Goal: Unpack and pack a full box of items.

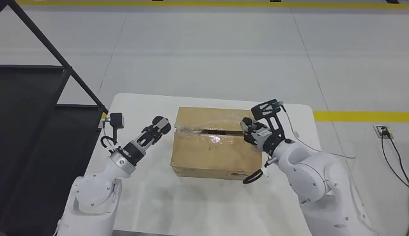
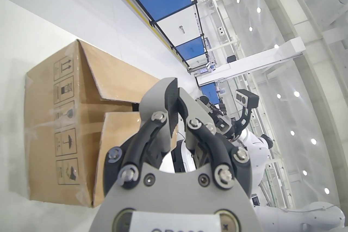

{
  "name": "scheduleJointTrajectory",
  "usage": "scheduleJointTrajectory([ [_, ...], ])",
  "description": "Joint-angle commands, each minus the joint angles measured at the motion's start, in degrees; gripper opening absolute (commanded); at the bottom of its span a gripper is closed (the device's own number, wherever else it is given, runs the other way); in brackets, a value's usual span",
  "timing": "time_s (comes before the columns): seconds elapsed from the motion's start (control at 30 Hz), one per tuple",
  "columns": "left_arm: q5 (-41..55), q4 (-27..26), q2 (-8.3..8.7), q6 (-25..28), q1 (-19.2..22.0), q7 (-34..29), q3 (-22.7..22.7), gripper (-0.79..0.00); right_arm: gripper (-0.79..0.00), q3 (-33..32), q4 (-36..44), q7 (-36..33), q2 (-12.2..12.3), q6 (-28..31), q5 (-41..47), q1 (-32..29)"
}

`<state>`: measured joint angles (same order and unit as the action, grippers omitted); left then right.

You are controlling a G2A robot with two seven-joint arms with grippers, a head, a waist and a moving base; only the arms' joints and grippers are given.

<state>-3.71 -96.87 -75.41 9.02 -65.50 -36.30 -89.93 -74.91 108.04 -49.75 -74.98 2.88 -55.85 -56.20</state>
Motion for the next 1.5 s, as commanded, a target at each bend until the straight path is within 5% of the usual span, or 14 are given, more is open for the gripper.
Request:
scheduleJointTrajectory([
  [0.0, -0.08, 0.04, 0.14, -0.2, 0.07, -0.04, 0.02, -0.785, -0.785, -0.26, -0.25, -0.29, 0.08, 0.41, 0.65, 0.09],
  [0.17, -0.22, 0.16, 0.42, -0.47, 0.57, 0.85, 0.1, -0.785, -0.785, -0.13, -0.44, 0.95, 0.13, 0.22, 1.48, 0.37],
  [0.23, -0.23, 0.2, 0.5, -0.6, 0.85, 1.65, 0.1, -0.699, -0.785, -0.34, -0.23, 1.04, 0.21, 0.63, 1.94, 0.39],
  [0.33, 0.07, 0.15, 0.6, -0.69, 1.18, 3.2, -0.06, -0.372, -0.785, -1.03, 0.12, 0.7, 0.4, 1.66, 2.91, 0.43],
  [0.37, 0.06, 0.08, 0.66, -0.65, 1.3, 3.25, -0.11, -0.197, -0.785, -1.21, 0.33, 0.66, 0.45, 1.93, 3.27, 0.43],
  [0.43, 0.32, -0.22, 0.79, -0.4, 1.47, 2.84, -0.08, -0.102, -0.785, -1.71, 0.63, 0.33, 0.58, 2.47, 4.03, 0.54],
  [0.93, 1.55, -3.97, 1.77, 1.76, 1.07, -1.38, 1.36, -0.228, -0.785, -7.54, 1.09, -3.98, 1.97, 8.82, 14.71, 1.76],
  [1.07, 2.07, -3.67, 1.94, 1.86, 1.52, -2.81, 2.72, -0.409, -0.785, -8.06, 0.29, -4.12, 2.29, 9.57, 16.39, 2.17],
  [1.47, 6.99, -3.96, 2.55, 2.25, 1.64, -4.9, 3.22, -0.434, -0.785, -7.8, -0.72, -2.77, 2.97, 7.1, 16.81, 2.94],
])
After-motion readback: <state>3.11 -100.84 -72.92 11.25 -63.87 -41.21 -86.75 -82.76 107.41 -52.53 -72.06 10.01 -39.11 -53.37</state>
